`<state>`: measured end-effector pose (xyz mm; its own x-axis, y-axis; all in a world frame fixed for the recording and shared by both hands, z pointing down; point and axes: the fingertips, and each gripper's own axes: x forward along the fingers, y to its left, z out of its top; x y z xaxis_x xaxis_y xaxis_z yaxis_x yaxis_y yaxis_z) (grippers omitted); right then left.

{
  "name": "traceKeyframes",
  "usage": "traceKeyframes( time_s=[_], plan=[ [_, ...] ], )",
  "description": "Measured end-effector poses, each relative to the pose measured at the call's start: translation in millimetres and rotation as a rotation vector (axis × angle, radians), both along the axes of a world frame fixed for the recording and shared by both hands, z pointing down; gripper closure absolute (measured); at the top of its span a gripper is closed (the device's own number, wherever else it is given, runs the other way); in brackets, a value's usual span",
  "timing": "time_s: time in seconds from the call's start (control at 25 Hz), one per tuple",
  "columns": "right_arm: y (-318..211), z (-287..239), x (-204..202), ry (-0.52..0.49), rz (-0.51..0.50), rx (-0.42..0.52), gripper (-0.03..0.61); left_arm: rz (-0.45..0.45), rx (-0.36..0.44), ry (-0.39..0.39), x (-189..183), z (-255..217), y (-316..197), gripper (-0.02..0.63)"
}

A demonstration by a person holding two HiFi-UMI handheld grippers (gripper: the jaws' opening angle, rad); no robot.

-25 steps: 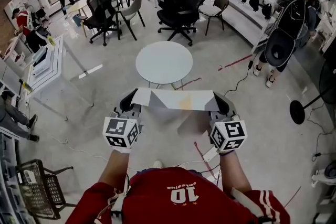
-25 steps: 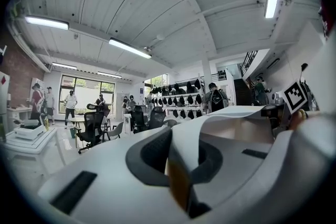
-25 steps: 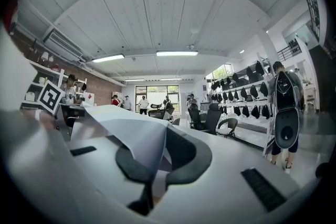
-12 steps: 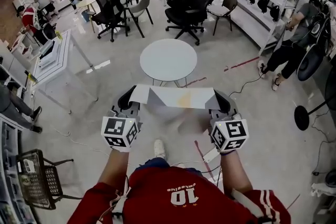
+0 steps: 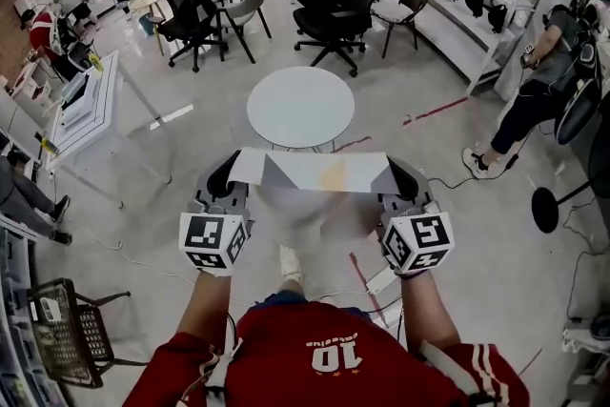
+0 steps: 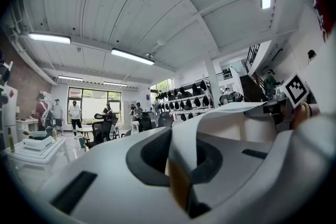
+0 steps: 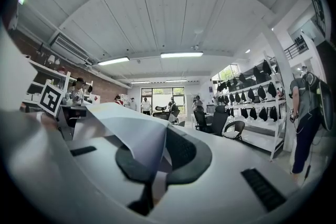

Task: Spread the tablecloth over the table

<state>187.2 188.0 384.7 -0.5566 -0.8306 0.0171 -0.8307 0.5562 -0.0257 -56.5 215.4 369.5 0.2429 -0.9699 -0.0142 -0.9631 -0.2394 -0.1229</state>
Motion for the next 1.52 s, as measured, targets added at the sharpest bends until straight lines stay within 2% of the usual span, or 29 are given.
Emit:
traceKeyframes(
  time_s=[0.28,0.68,0.92,1.52],
  plan=[
    [-38,-7,-18,0.006,0.008,0.020,0.562,0.009,0.014,0.026,-19,-5,-40,0.601],
    [-121,-33,-29,-0.007,0.022,0.072,0.563,0.028,0.070,0.029,-29,-36,-126,0.601],
    [-179,-52,-57,-0.010,0.037,0.081,0.562,0.040,0.072,0.028,-57,-53,-187,0.601],
    [-274,-76,-103,0.005,0.112,0.136,0.563,0.123,0.135,0.042,-103,-82,-299,0.601]
  ],
)
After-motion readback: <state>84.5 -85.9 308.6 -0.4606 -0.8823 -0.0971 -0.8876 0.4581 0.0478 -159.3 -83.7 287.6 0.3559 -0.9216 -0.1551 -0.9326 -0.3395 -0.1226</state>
